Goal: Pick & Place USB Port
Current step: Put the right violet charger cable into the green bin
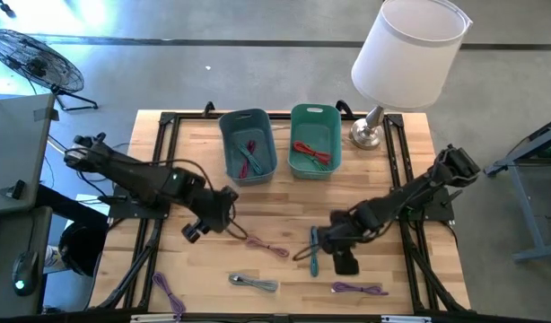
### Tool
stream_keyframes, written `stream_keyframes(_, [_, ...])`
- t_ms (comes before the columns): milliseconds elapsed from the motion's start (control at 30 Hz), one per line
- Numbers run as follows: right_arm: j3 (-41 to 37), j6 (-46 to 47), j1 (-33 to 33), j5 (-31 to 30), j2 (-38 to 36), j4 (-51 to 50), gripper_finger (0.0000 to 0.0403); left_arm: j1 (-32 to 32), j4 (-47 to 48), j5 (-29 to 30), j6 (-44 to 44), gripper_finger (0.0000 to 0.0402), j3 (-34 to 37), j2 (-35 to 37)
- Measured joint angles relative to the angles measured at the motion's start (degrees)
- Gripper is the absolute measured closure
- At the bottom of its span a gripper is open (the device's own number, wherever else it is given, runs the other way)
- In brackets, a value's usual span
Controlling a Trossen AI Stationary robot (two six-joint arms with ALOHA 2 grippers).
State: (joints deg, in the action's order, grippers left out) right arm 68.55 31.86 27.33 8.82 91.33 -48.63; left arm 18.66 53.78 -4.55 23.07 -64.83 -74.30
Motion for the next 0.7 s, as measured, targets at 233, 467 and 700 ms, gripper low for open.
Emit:
stream_keyframes(233, [0.00, 14.92, 6.07, 8.61, 0.00, 1.89, 0.0167, 7.34, -15.98, 3.46, -5.07, 0.0232, 5.72, 0.00])
stream_keyframes(467, [0.00, 18.83, 14.03, 3.71, 0.07, 5.04, 0.0167, 13.64, -34.67, 15.77, -8.59, 0.0232, 11.87, 0.00])
stream_keyframes(700, [0.02, 14.34, 22.42, -9.66, 1.47, 5.21, 0.0167, 17.57, -52.85, 27.97, -8.40, 0.0232, 16.81, 0.00])
